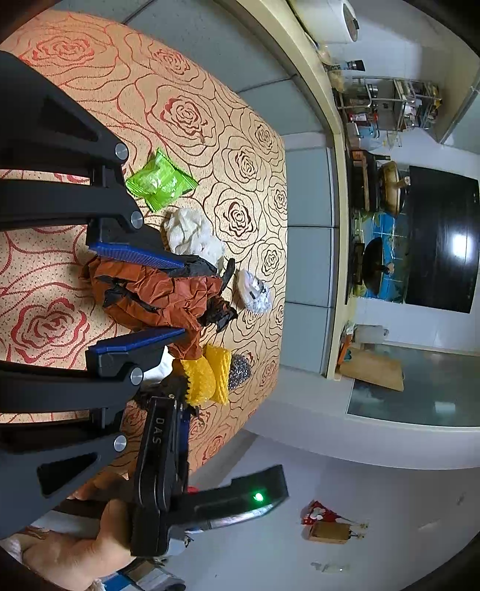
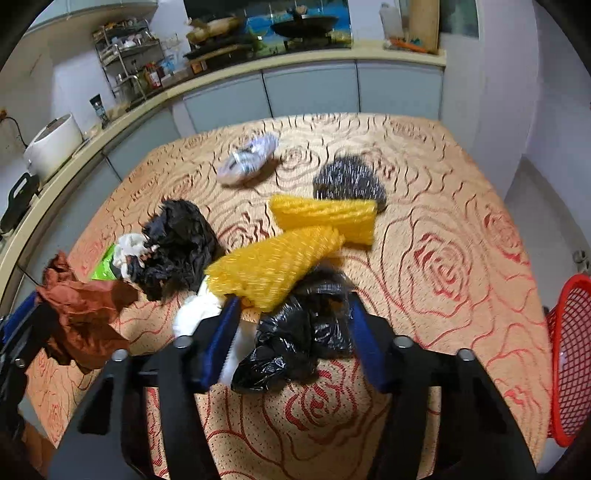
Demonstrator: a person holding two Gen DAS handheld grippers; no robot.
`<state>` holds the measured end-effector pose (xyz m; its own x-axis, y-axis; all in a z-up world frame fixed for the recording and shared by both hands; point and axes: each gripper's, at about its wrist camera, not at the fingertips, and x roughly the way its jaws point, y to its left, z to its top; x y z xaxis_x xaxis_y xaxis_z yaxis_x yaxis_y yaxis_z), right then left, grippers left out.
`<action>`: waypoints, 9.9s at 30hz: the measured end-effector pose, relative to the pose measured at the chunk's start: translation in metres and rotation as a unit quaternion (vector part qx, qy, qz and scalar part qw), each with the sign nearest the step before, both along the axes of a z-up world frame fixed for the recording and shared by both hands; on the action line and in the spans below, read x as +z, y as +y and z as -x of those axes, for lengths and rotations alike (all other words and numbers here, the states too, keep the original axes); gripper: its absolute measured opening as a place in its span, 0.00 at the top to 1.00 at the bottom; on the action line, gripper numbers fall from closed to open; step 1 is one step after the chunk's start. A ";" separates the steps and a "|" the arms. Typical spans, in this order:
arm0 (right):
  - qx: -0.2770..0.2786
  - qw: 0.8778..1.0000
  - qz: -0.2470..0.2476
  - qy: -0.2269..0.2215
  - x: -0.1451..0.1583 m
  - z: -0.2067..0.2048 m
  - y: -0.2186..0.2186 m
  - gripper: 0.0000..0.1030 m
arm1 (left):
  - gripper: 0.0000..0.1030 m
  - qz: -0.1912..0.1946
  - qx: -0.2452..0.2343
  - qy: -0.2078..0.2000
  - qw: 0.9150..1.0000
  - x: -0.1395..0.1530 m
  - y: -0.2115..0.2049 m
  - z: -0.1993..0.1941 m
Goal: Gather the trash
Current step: 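Grasp the brown cloth with the left tool while the right tool grasps a black plastic bag, then carry the brown cloth and black bag in both tools to the red wastebasket, then open the left tool releasing the cloth while the right tool releases the black bag, then move both open tools back over the trash on the table, then grasp the green snack packet with the left tool while the right tool grasps the yellow foam net, then carry the green packet and yellow foam net in both tools over the red wastebasket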
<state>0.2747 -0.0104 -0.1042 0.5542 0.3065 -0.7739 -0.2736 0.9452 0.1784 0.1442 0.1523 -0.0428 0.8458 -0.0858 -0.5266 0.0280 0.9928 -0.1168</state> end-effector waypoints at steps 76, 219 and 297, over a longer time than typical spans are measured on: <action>-0.132 0.967 -0.034 -0.216 0.146 0.116 -0.178 0.73 | 0.69 -0.024 -0.087 -0.123 0.988 0.107 -0.130 0.002; -0.016 0.993 0.004 -0.115 0.060 0.058 -0.045 0.22 | 0.19 -0.041 0.112 0.087 0.989 -0.033 0.089 -0.036; -0.024 0.998 0.004 -0.055 0.024 0.024 -0.030 0.81 | 0.80 -0.023 0.123 0.057 0.991 0.002 0.096 -0.030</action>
<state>0.2512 -0.0400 -0.0800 0.6502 0.2722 -0.7093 -0.2460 0.9588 0.1424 0.1743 0.2481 -0.0406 0.7728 0.1414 -0.6187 -0.2255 0.9724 -0.0594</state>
